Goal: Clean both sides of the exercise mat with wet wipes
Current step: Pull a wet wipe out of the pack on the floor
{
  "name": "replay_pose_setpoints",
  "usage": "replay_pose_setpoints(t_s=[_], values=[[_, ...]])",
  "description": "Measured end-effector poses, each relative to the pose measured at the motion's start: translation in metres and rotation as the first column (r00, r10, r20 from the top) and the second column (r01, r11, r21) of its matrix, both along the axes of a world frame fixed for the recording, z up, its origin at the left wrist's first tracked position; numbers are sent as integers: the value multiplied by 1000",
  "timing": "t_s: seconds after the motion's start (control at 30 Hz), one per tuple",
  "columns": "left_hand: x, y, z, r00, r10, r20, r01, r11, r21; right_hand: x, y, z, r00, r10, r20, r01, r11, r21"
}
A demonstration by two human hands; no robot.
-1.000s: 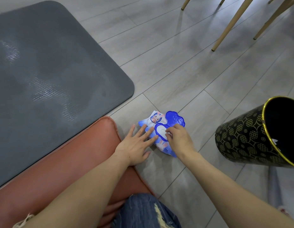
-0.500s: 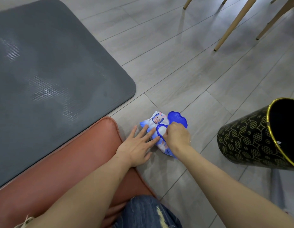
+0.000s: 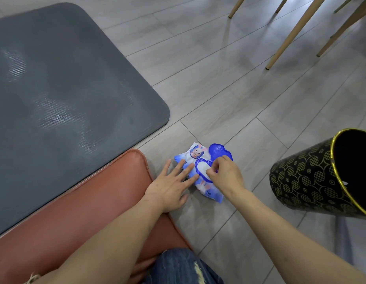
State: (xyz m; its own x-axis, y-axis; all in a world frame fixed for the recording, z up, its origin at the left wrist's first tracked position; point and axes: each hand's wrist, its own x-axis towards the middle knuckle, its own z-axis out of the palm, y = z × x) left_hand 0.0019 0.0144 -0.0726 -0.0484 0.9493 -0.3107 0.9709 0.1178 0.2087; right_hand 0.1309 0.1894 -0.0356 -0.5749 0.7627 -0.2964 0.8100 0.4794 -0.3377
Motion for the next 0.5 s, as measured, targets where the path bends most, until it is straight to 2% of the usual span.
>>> replay_pose_setpoints(t_s=[0.2,0.4,0.5], values=[[0,1,-2,1000,-2,-3,2,1000,6,-2,-3,-9,998,63,23,-63,998,2],[0,1,0,1000,-4,3,4,1000,-10,-9,-13,-13,997,34,76,-45,987,151],[0,0,-1,1000,0,9,0,1000,-3,-6,-12,-15,998,43,36,-48,989,143]])
